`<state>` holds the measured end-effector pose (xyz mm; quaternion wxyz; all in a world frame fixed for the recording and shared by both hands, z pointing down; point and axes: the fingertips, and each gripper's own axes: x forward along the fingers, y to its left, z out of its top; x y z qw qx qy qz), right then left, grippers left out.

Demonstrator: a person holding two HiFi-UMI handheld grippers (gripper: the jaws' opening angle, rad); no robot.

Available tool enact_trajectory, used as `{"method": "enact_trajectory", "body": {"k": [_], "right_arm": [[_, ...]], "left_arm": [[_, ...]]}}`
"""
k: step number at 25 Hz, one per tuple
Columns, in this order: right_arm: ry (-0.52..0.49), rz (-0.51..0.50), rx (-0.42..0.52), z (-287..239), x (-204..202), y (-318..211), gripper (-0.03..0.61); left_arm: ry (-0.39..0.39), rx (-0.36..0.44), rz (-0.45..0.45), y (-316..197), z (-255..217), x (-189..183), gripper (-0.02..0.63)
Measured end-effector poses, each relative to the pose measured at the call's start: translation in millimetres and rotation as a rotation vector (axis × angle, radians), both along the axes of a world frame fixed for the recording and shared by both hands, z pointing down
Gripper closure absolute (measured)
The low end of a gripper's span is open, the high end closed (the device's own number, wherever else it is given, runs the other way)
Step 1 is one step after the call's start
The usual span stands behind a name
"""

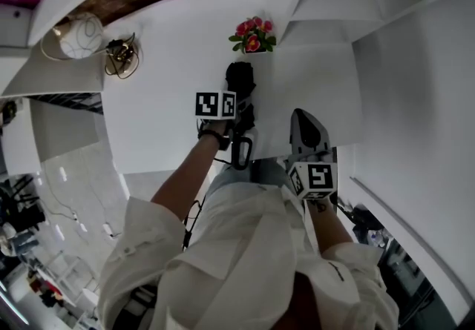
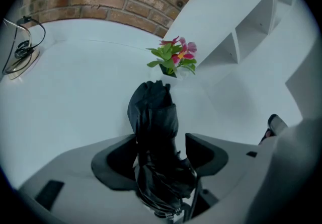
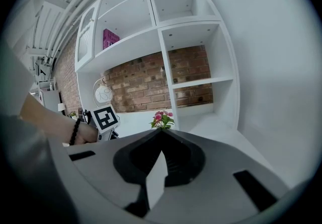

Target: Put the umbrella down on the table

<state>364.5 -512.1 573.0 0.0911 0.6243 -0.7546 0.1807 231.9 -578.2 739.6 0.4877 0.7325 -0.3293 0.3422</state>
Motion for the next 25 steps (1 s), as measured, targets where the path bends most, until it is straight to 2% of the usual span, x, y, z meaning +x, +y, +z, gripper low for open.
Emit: {"method": "enact_trajectory", "body": {"k": [7, 14, 16, 22, 25], "right_arm": [[0.024, 0.031, 0.072, -36.9, 15.7, -2.3, 0.560], [0.059, 0.095, 0.157, -86.6, 43.0, 1.1, 0.560], [0.073, 0.111, 0.185, -103.0, 50.4, 1.5, 0.560], [0.074, 0.161, 0.285, -159.2, 69.7, 6.2, 0.560], [0.064, 0.189, 0.330, -185.1, 82.9, 9.5, 0.560]], "left_arm": [[0.089, 0.125, -0.063, -10.6, -55.9, -22.0, 0.299], [0.176, 0.359, -0.178, -26.9, -140.9, -59.1, 0.376], [0.217, 0.465, -0.219, -34.9, -173.9, -71.1, 0.402], [0.297, 0.902, -0.344, -46.7, -297.0, -122.9, 0.527], [0.349, 1.092, -0.400, -45.0, -358.1, -144.9, 0.552]]}}
